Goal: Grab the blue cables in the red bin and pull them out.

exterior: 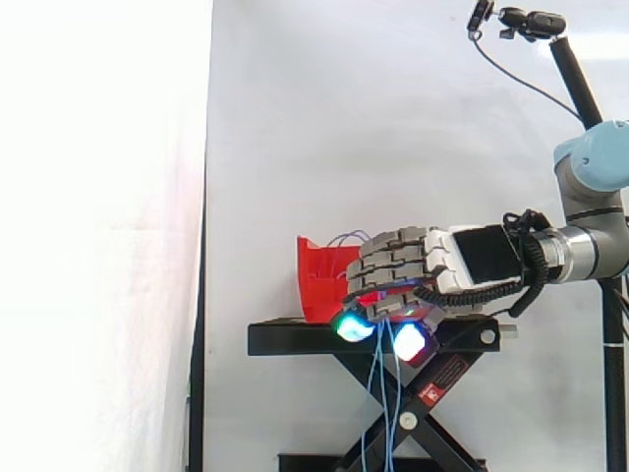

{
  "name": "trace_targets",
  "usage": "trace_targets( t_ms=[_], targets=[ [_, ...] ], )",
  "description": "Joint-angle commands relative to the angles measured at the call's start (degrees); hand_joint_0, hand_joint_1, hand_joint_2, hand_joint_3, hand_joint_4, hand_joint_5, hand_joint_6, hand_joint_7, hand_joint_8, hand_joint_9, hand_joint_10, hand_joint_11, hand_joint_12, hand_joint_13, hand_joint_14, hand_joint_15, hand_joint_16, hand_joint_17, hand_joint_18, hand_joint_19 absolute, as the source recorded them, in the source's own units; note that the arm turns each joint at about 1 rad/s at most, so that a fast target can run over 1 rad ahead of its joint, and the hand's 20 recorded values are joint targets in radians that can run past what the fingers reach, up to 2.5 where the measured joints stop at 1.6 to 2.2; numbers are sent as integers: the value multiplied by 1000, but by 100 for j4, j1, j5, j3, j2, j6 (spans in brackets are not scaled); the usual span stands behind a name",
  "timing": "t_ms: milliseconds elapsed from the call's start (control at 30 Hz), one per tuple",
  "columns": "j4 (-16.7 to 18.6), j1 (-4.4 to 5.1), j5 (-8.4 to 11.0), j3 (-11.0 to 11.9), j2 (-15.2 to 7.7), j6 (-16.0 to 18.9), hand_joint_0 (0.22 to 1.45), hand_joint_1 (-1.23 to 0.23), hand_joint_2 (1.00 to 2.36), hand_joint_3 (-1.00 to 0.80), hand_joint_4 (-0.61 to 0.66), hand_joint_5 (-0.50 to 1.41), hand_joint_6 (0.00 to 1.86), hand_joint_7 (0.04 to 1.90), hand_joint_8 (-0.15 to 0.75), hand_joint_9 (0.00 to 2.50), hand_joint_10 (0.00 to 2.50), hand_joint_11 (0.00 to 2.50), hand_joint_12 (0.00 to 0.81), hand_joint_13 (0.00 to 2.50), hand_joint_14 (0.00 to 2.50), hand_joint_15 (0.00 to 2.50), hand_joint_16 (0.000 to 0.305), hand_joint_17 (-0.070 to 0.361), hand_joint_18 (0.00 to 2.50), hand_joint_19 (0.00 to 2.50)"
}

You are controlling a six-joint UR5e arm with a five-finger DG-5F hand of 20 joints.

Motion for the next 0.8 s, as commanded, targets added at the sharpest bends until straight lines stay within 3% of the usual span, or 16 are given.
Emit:
trace_targets(
  t_ms=[0,100,333,433,767],
  targets=[
    [5,-2,58,4,0,221,835,-896,1000,-1000,243,694,12,468,282,650,18,478,351,640,18,465,46,104,476,593],
    [31,-2,85,4,0,424,836,-896,1000,-1000,240,695,12,468,280,650,16,478,351,641,19,461,46,104,476,593],
    [31,-2,85,57,0,529,836,-896,1000,-1000,239,697,11,468,281,648,16,476,354,641,18,461,46,104,477,593],
    [23,-2,129,66,0,802,835,-896,1000,-1000,238,697,11,468,281,649,16,469,354,636,19,459,46,104,475,593],
    [-65,-2,155,162,0,854,835,-896,1000,-1000,240,696,11,470,280,646,16,476,355,636,18,457,46,104,474,593]
  ],
)
